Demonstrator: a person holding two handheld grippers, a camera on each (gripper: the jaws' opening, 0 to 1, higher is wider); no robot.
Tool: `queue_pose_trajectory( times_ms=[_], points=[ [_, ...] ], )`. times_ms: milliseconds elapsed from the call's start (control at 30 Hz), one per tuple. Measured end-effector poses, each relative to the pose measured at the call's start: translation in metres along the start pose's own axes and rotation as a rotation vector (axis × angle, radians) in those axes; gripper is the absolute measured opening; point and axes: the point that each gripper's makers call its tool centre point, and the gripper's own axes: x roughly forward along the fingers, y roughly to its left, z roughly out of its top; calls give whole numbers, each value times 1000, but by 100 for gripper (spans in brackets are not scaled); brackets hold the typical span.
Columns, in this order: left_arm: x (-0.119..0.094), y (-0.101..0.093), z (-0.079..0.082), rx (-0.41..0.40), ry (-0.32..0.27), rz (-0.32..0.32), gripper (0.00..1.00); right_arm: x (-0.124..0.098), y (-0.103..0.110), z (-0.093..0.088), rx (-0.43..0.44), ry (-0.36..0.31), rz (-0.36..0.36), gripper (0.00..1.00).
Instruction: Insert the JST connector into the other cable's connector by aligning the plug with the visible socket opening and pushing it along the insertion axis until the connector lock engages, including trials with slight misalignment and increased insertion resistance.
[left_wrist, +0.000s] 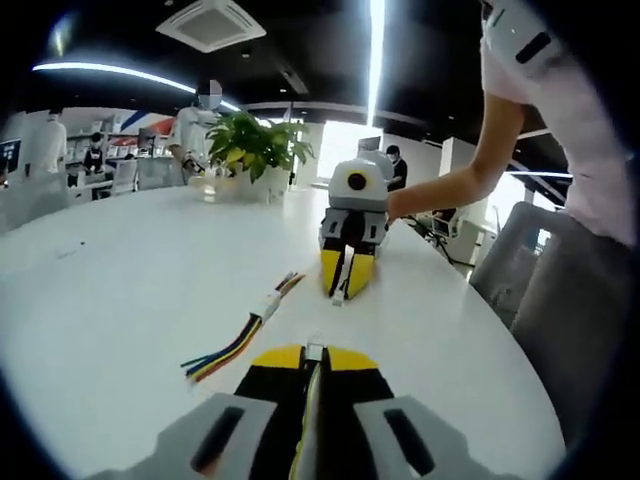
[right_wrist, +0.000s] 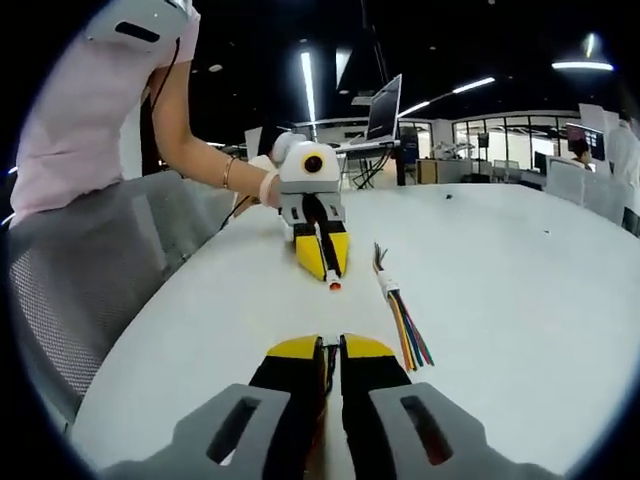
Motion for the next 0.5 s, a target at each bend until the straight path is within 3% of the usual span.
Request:
queue_pose_trajectory(
  times_ms=[200, 267, 500],
  points=[
    [0, 0, 0, 35, 24, -6, 0, 0, -3, 2, 11, 21, -13, 4],
    [0, -5, -1, 58, 56, -28, 0, -1, -5, 5, 21, 11, -19, 3],
    [3, -6, 10, 75, 47, -37, 0, 8, -3, 21, 28, -9, -5, 3]
  ],
)
